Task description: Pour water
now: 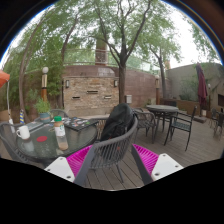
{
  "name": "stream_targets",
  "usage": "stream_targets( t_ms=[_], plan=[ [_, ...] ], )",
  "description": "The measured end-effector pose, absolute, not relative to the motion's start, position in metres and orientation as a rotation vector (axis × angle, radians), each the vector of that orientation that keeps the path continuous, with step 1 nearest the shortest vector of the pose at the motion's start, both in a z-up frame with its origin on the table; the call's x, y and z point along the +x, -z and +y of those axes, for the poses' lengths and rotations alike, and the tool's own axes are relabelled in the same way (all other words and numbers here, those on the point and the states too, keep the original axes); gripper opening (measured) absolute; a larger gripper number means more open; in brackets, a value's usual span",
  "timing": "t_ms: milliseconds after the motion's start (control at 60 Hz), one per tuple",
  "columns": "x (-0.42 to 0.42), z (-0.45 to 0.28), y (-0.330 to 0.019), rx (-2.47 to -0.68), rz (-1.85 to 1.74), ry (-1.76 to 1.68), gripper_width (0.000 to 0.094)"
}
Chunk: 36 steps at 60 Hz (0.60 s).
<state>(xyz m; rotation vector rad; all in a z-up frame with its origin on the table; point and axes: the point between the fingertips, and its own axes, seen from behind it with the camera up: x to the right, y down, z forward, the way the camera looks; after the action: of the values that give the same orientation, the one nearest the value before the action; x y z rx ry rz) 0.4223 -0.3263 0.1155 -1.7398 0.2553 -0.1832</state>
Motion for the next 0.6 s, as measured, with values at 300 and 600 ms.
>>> stream_targets(
  t_ms=[300,600],
  plan=[
    [0.417,-0.303,-0.103,-1.779,0.211,0.142,0.0831],
    [0.342,-0.201,-0.075,-1.715,0.012,0.026,0.083]
  ],
)
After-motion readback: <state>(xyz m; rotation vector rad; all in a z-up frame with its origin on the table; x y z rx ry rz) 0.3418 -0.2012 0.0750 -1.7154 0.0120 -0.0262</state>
